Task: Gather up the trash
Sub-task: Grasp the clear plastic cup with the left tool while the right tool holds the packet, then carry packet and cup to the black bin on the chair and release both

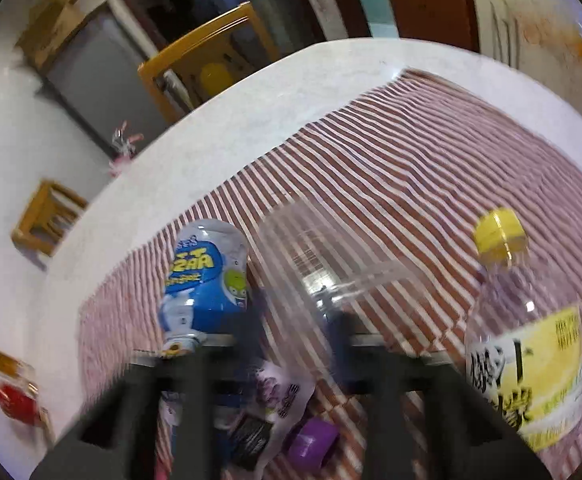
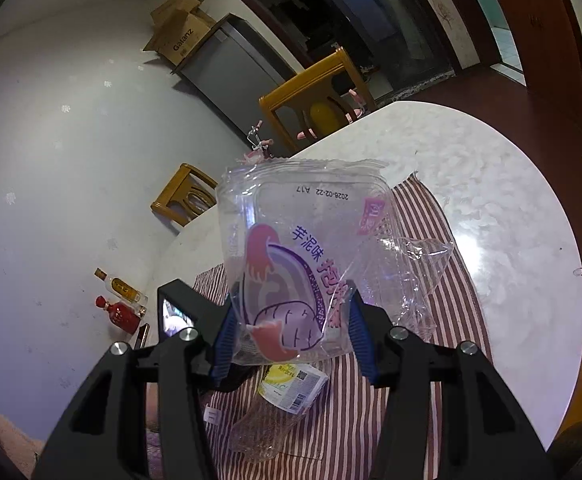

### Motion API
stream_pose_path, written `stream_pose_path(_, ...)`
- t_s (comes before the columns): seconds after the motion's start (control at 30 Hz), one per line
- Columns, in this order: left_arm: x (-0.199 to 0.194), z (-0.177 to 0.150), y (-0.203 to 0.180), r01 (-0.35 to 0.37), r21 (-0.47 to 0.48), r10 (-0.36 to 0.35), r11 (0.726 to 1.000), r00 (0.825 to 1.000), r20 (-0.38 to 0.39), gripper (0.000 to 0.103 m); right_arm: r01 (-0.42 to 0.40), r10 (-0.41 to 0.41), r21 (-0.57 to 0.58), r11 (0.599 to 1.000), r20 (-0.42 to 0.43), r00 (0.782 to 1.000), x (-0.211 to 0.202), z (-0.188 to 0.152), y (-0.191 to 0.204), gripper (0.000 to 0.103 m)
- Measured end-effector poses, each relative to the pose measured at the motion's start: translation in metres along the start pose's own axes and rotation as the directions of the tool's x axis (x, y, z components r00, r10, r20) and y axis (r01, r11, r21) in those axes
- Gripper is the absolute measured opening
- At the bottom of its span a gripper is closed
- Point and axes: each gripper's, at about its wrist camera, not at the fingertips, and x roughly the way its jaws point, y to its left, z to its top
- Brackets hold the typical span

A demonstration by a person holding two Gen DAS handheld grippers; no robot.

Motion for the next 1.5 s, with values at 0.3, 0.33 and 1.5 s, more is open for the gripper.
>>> stream_pose_path(0.3, -0.05, -0.013, 0.059, 0.204, -0.272, -0.166, 0.94, 0.974, 0.157, 0.004, -0.012, 0.012, -0.006, 1.0, -0.029, 0.999, 0.009, -0.007, 0.009, 0.049)
stream_pose_path(0.33, -0.061, -0.014, 0.062, 0.207, -0.274, -0.162, 0.939, 0.971, 0.179, 0.004, -0.017, 0.017, -0.009, 1.0, -0.038, 0.999, 0.012, -0.01, 0.013, 0.049)
stream_pose_path(1.5, -0.239, -0.001, -0.287, 0.616, 0.402, -0.721, 0.678, 0.664, 0.198, 0.004, 0.741, -0.668, 0.539, 0.401, -0.381, 0.639, -0.236, -0.279, -0.3, 0.084)
